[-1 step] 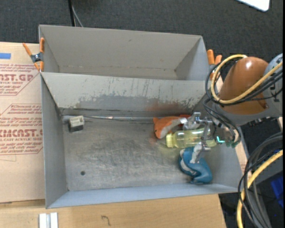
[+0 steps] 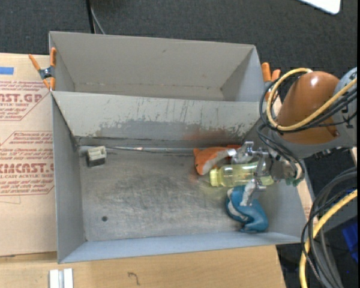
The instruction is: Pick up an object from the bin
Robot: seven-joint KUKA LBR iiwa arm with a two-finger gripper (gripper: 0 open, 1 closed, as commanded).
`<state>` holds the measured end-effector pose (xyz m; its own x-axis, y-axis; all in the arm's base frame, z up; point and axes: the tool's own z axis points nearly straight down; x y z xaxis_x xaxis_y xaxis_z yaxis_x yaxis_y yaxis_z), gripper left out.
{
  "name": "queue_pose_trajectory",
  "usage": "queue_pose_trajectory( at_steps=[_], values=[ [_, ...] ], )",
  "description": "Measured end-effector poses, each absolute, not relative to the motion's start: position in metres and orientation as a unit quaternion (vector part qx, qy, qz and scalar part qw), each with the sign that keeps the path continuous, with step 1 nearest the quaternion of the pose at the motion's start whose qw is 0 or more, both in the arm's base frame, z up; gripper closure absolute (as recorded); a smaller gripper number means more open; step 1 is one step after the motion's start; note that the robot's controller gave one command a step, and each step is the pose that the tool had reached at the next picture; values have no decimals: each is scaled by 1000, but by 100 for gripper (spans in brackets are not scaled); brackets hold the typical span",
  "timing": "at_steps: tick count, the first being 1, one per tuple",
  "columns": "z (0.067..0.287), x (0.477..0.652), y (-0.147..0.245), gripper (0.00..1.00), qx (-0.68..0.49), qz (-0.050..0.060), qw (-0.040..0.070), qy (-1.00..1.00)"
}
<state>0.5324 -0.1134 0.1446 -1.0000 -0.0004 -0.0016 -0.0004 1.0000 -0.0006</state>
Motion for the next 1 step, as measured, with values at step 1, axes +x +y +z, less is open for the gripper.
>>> queue_pose_trajectory(
  at_steps=[1],
  values=[
    [103,587,-145,0,-23,3,17,1000]
  ],
)
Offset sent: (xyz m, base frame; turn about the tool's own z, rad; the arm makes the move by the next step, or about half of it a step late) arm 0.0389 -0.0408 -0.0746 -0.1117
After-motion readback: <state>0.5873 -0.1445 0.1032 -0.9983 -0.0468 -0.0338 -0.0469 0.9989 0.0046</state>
